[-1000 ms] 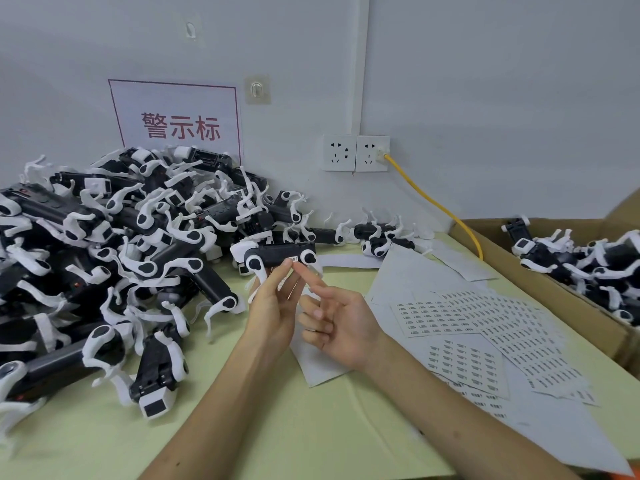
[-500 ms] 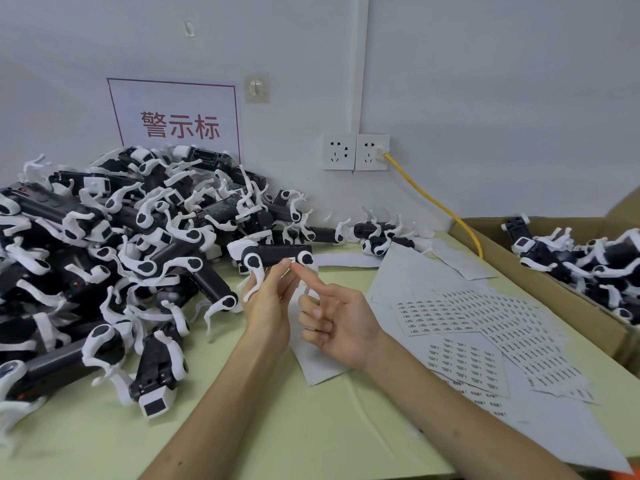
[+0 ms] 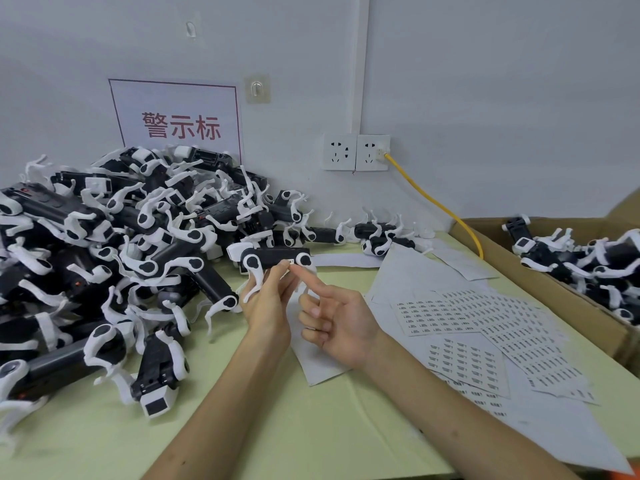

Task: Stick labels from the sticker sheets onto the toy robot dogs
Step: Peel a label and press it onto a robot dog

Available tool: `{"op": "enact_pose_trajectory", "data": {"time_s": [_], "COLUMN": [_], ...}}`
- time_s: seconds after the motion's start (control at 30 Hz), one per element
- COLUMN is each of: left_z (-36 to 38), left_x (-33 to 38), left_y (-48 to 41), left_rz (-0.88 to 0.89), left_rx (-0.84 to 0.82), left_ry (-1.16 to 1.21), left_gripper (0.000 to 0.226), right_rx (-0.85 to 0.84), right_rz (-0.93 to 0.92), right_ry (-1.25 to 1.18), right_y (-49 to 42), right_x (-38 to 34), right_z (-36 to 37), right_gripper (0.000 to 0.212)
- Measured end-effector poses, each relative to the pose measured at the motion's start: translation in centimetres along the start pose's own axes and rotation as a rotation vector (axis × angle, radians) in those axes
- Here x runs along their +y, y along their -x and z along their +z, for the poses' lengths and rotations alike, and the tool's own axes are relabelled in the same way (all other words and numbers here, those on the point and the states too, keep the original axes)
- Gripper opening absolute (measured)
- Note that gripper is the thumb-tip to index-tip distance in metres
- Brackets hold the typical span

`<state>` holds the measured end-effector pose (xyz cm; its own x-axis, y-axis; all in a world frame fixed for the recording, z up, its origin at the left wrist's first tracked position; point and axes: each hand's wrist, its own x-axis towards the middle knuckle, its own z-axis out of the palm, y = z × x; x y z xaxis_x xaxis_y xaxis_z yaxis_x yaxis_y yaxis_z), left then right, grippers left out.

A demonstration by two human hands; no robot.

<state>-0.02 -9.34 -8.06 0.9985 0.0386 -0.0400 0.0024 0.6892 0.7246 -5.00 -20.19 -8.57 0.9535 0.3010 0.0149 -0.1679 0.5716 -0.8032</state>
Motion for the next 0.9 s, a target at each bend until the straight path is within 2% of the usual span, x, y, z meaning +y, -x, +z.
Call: {"op": "enact_pose_trajectory", "data": {"time_s": [0.17, 0.3, 0.47, 0.77, 0.9], "left_z": [-0.1, 0.0, -0.1, -0.6, -0.7], "left_x": [-0.1, -0.2, -0.3, -0.2, -0.3], "left_y": [-0.1, -0.2, -0.3, -1.2, -1.7], "left_rz": [0.006, 0.044, 0.052, 0.006, -0.001], "left_rx": [0.007, 0.033, 0.049, 0.015, -0.007], "left_ry": [0.000, -0.017, -0.026, 0.010, 0.043], "left_gripper": [0.019, 0.028, 0.028, 0.010, 0.011], "right_rx": [0.012, 0.013, 0.036, 0.147, 0.250], "right_rz": [-0.006, -0.009, -0.010, -0.050, -0.158], "right_ry": [0.020, 0.028, 0.020, 0.017, -0.004], "right_y": [0.0, -0.1, -0.1, -0.3, -0.2], "right_x": [0.0, 0.0, 0.1, -0.3, -0.8], "right_z": [0.1, 0.1, 0.1, 0.0, -0.2], "right_gripper": [0.047, 0.048, 0.046, 0.045, 0.038]}}
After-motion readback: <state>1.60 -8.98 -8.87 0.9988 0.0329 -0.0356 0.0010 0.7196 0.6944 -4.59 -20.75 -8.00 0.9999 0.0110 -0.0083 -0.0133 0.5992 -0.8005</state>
